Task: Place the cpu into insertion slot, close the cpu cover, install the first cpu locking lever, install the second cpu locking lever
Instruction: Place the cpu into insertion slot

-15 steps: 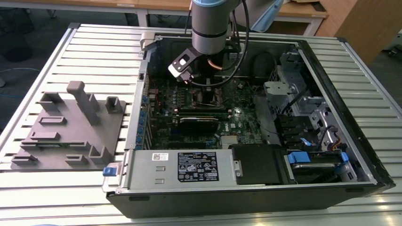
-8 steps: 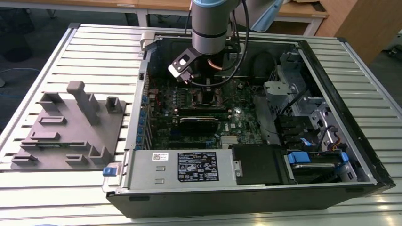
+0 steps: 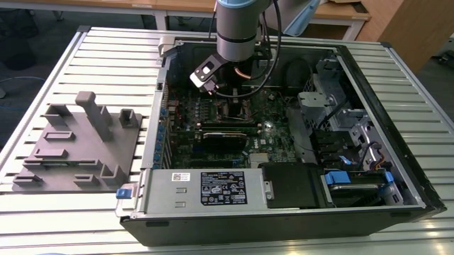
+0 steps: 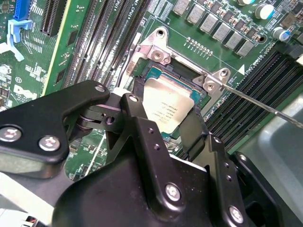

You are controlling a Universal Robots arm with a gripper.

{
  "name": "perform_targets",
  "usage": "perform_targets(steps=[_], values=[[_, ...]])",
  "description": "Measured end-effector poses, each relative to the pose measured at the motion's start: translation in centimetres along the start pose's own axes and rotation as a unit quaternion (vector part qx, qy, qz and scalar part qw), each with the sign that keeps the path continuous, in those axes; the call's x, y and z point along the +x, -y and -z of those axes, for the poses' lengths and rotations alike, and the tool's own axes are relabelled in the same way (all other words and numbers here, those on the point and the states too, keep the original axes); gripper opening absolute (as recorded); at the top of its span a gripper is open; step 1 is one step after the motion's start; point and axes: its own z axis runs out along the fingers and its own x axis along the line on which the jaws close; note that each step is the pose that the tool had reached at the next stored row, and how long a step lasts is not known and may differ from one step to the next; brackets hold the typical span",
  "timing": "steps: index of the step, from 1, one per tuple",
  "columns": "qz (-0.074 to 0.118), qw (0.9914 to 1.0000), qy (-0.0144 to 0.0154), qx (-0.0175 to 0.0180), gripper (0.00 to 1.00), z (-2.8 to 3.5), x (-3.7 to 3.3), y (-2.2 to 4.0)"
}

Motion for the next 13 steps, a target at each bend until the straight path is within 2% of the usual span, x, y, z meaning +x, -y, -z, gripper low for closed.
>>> perform_targets(steps=[6,7,13], values=[[0.0,1.0,-0.0009,-0.0006,0.55,-0.09,0.03,-0.01],[0.0,1.0,-0.0007,-0.0005,0.6,-0.08,0.03,-0.01],[0.0,1.0,-0.0002,-0.0002,0.6,0.12,0.0,-0.01]])
